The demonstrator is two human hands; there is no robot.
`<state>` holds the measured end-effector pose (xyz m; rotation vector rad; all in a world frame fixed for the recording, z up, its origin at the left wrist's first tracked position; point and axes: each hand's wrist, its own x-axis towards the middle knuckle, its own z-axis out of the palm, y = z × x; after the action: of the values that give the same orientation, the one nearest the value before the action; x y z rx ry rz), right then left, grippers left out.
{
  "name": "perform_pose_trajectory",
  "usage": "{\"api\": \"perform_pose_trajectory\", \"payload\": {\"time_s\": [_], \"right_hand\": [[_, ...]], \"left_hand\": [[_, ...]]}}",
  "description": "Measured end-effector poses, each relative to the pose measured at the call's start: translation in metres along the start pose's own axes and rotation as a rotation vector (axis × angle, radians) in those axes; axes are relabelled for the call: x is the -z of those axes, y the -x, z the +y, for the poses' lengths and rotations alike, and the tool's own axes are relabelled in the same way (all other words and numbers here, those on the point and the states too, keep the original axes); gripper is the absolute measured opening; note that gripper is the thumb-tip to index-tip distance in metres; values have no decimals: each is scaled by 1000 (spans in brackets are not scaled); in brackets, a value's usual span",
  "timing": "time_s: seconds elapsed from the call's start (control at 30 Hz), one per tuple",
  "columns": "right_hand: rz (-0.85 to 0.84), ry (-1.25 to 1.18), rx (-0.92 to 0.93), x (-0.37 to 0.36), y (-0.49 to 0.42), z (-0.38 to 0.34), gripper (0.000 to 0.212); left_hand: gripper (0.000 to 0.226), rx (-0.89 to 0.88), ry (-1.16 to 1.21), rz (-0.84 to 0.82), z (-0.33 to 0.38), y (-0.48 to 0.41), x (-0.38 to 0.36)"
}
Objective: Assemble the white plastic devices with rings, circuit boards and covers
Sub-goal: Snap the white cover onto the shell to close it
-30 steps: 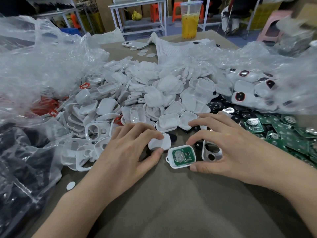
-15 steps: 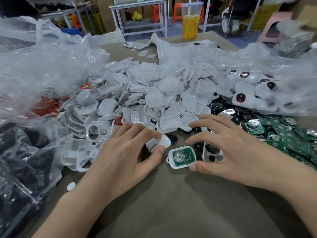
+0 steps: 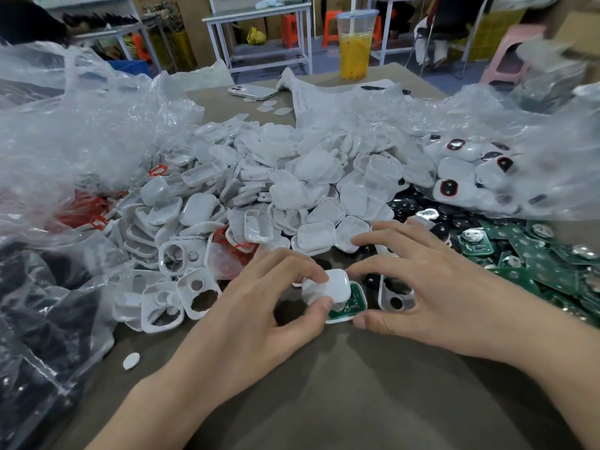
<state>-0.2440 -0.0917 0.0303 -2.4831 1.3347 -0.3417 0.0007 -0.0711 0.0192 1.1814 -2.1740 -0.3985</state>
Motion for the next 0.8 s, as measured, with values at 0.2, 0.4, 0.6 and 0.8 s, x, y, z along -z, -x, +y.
{"api": "perform_pose_trajectory", "payload": {"time_s": [0.2,0.4,0.6,0.8], "right_hand": [[-1,5,7,-2,-1,1,55],[9,-8,14,-3,-2,1,51],[9,-19,18,-2,-1,-1,51],[11,-13,18,-3,-2,-1,50]], "left_hand": [[21,-13,-26,-34,0,0,-3],[22,-50,-57,-68,-1,1,-5],[23,-63,-94,-94,2,-1,-4],[22,-75,-120,-106,2,-2,-4]]}}
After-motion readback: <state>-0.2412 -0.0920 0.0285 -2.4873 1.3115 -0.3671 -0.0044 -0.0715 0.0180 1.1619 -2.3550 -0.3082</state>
